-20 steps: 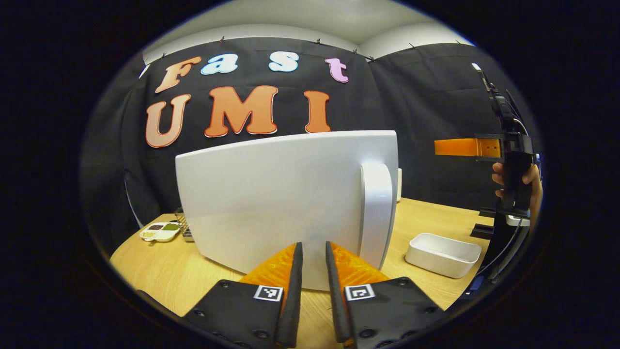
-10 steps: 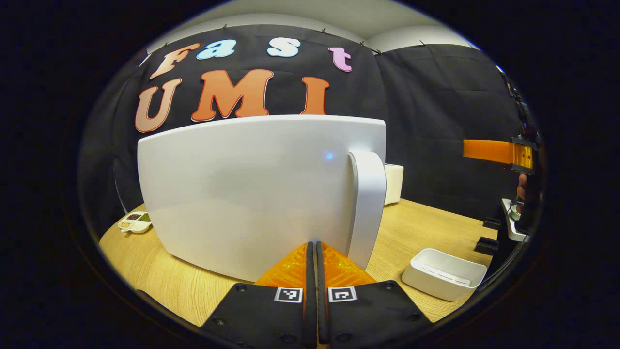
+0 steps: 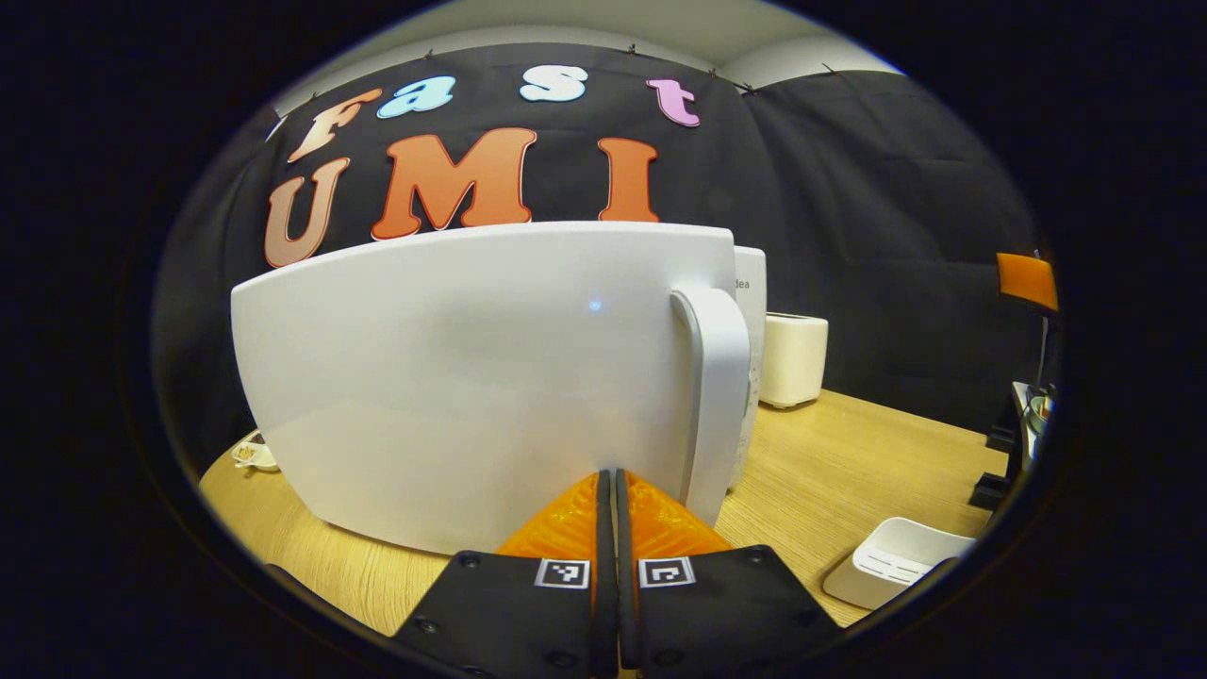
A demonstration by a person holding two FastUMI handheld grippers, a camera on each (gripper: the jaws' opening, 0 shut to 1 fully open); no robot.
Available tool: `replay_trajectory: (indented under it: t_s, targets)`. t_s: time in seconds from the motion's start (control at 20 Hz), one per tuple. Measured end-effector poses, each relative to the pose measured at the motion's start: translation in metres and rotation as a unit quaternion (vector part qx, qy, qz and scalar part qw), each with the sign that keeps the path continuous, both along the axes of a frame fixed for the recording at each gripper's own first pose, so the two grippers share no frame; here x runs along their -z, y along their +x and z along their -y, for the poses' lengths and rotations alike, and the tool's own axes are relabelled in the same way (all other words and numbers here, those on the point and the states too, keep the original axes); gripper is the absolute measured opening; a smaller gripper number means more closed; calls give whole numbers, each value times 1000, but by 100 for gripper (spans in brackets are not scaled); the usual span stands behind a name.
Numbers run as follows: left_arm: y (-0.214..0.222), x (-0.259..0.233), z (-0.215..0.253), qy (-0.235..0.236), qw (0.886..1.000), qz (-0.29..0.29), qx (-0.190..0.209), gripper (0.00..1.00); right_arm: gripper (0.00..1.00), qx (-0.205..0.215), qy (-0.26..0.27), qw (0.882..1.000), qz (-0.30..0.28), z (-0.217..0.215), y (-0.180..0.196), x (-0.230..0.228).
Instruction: Open the microwave oven with the left hand, put the food in, and close the microwave oven.
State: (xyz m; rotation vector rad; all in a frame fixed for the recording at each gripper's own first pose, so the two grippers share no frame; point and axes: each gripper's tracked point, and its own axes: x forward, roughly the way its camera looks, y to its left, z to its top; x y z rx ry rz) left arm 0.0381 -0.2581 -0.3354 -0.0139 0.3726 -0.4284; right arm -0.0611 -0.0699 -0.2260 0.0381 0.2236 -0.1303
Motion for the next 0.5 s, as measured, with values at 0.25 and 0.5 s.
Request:
replay_trajectory:
  t_s: [0.25,0.5]
  targets:
    - [23,8,4,19,999,-1,-27,5,87,7,5,1000,3,7,2,-2]
    - [27,8,6,16,999,2,-33,5,86,14,13,1000,5,8,12,-3]
